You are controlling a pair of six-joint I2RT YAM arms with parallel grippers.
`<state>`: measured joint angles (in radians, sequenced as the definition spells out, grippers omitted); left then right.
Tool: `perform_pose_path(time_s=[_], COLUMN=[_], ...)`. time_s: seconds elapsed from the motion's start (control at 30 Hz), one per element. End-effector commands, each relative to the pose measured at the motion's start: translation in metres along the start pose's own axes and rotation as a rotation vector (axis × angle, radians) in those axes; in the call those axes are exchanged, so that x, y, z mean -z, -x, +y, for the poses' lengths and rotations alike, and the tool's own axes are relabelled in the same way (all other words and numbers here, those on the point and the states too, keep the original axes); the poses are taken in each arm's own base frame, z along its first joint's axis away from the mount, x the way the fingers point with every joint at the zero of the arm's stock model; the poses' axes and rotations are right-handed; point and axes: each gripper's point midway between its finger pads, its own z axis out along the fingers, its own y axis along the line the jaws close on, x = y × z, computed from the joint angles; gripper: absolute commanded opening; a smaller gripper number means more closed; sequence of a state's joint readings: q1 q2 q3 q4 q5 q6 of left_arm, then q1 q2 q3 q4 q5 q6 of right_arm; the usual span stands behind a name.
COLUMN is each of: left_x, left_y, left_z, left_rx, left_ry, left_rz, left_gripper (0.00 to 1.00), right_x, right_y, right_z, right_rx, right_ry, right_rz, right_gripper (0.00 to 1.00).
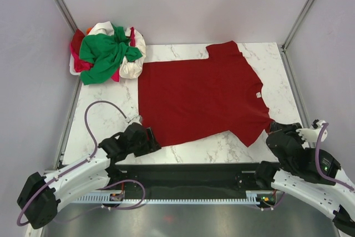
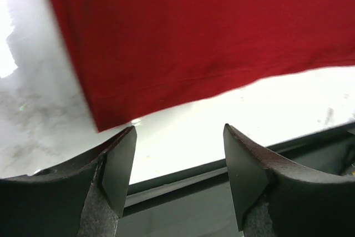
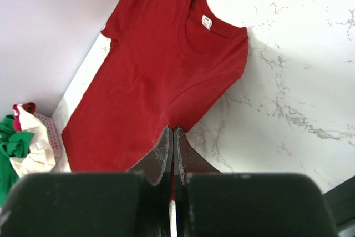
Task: Fold and stack the t-shirts
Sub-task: Fold the tshirt
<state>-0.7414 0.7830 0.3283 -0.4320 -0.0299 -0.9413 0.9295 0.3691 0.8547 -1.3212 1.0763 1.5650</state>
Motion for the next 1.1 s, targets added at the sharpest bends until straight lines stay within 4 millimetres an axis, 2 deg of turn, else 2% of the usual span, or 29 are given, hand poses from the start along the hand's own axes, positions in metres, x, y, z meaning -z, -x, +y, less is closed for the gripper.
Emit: perform_pose_path(time_s=[0.0, 0.23, 0.33, 0.5, 0.6, 0.63, 0.7, 0.73, 0.77, 0.87, 0.97, 1.0, 1.07], left_x=[0.001, 0.003, 0.000, -0.002, -0.004, -0.005, -0.006, -0.007, -0.008, -0.004, 0.008, 0.015, 0.027], left_y=[0.002, 0.004, 0.008, 0.013, 0.015, 0.016, 0.017, 0.018, 0.018, 0.022, 0.026, 0.023, 0.039], left_z=[0.027, 0.047, 0.052, 0.055, 0.053, 0.052, 0.052, 0.052, 0.051, 0.046, 0.033, 0.039, 0.018], left_rx=[0.095, 0.111, 0.110, 0.113, 0.106, 0.106, 0.096, 0.095, 0.088, 0.067, 0.088, 0.089, 0.105], left_ry=[0.139, 0.271, 0.322, 0.353, 0.345, 0.336, 0.339, 0.338, 0.335, 0.311, 0.237, 0.258, 0.166], left_rz=[-0.042, -0.054, -0.059, -0.083, -0.093, -0.098, -0.099, -0.102, -0.102, -0.109, -0.129, -0.119, -0.179], left_gripper=[0.71, 0.69, 0.66, 0.65, 0.51, 0.37, 0.22, 0.07, 0.02, 0.02, 0.02, 0.02, 0.02], right_x=[-0.001, -0.004, -0.007, -0.008, -0.009, -0.009, -0.010, -0.010, -0.010, -0.008, -0.004, -0.001, 0.001], right_y=[0.001, -0.008, -0.016, -0.017, -0.015, -0.016, -0.018, -0.018, -0.018, -0.019, -0.015, -0.011, -0.009], right_z=[-0.006, 0.001, 0.002, 0.004, 0.006, 0.006, 0.006, 0.007, 0.007, 0.008, 0.007, 0.006, 0.005], right_rx=[0.056, 0.108, 0.139, 0.156, 0.161, 0.163, 0.175, 0.179, 0.182, 0.185, 0.155, 0.114, 0.095], right_ry=[0.005, 0.011, 0.010, 0.011, 0.013, 0.014, 0.012, 0.014, 0.011, 0.023, 0.050, 0.070, 0.098], right_rz=[-0.012, 0.001, 0.013, 0.005, -0.006, -0.005, -0.005, -0.002, -0.001, 0.012, 0.027, 0.027, 0.037], right_gripper=[0.00, 0.00, 0.00, 0.00, 0.00, 0.00, 0.00, 0.00, 0.00, 0.00, 0.00, 0.00, 0.00])
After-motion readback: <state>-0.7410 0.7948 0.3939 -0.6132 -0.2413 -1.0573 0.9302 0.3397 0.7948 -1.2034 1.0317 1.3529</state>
